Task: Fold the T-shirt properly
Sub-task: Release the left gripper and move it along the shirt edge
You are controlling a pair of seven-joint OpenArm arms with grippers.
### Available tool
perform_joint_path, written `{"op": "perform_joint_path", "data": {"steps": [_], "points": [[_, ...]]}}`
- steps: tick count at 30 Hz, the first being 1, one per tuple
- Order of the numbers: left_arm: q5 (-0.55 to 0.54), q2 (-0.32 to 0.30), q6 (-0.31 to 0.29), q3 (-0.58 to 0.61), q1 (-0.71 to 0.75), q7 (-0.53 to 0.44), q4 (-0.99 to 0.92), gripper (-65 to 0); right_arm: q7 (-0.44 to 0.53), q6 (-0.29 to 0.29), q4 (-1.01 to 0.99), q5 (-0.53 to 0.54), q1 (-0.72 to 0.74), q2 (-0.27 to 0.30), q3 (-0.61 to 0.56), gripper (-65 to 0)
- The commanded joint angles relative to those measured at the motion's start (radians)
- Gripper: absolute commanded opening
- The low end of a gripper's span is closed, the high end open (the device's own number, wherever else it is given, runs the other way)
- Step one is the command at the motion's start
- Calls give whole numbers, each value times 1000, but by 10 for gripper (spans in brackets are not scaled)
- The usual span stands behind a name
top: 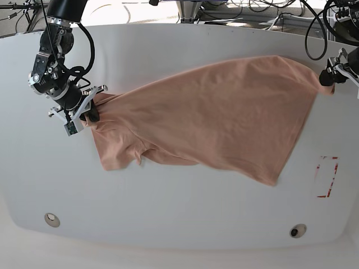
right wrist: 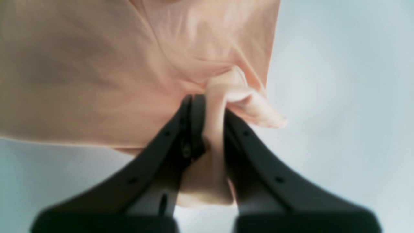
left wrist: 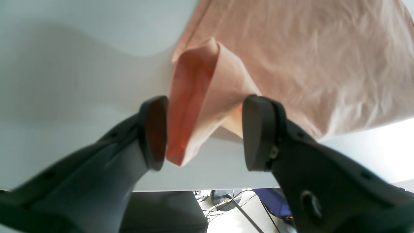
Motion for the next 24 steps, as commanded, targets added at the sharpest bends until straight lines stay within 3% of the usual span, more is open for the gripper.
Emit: {"op": "perform_joint_path", "data": {"steps": [1, 6, 10, 24], "points": [[3, -29, -4, -9, -23, -1, 20, -321, 25, -9, 22, 13, 11, 13, 3, -650], [3, -88, -5, -8, -55, 85, 20, -319, 25, -9, 22, 6, 28, -17, 7, -650], [6, -99, -5, -12, -64, 184, 20, -318, 25, -9, 22, 6, 31, -22, 7, -650], [3, -116, -5, 31, 18, 184, 20, -318, 25, -10, 22, 10, 59, -27, 1, -650]]}}
